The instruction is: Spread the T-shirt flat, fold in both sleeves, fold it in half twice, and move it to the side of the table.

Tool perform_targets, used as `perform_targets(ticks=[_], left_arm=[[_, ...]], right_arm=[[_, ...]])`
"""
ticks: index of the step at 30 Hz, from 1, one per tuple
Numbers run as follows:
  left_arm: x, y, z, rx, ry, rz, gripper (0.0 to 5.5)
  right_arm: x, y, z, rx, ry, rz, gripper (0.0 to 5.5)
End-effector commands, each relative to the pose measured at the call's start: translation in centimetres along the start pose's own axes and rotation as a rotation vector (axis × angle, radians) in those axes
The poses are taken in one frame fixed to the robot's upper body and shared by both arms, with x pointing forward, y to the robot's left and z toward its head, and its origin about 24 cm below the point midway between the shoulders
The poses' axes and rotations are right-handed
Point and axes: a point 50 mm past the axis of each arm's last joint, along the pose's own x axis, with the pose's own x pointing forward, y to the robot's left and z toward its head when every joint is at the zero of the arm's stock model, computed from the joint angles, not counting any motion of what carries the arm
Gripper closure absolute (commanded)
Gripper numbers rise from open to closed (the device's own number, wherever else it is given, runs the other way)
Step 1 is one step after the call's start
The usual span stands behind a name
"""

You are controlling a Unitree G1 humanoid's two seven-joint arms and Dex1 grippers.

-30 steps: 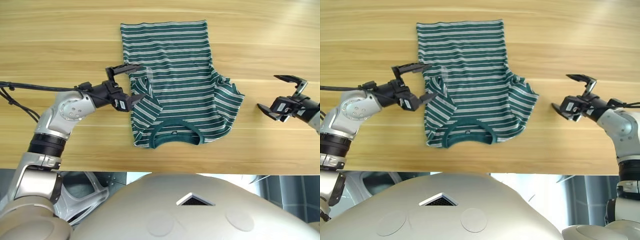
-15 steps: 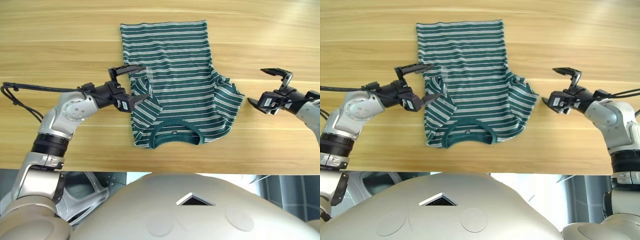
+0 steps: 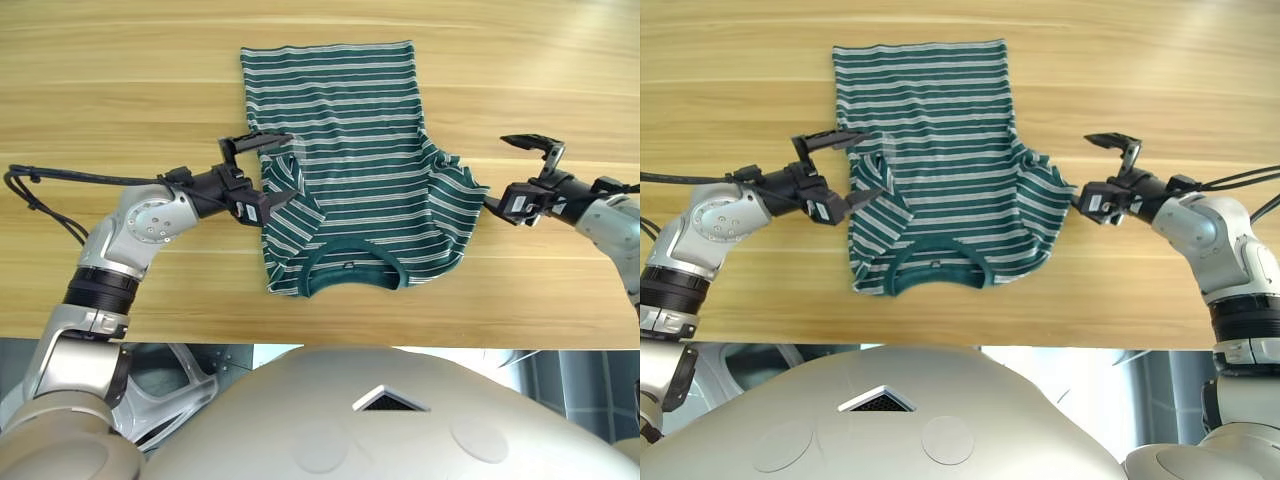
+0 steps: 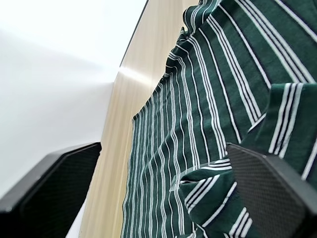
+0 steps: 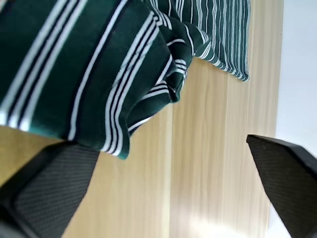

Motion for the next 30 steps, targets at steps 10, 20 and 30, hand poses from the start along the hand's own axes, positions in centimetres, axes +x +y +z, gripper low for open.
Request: perform_targets(ticks=[10, 20, 30], left_arm=[[-0.1, 0.2, 0.0, 0.022, -0.002, 0.005, 0.79], [0.0, 0.3, -0.1, 0.024, -0.004, 0.010, 0.79], [0.2, 0.1, 0.0, 0.024, -0.010, 0.010, 0.79]], right_arm=[[0.3, 3.3, -0.2, 0.050, 0.014, 0.153, 2.62], [0.3, 3.0, -0.1, 0.050, 0.003, 0.133, 4.38], [0.1, 1.8, 0.9, 0.049, -0.057, 0.061, 5.47]])
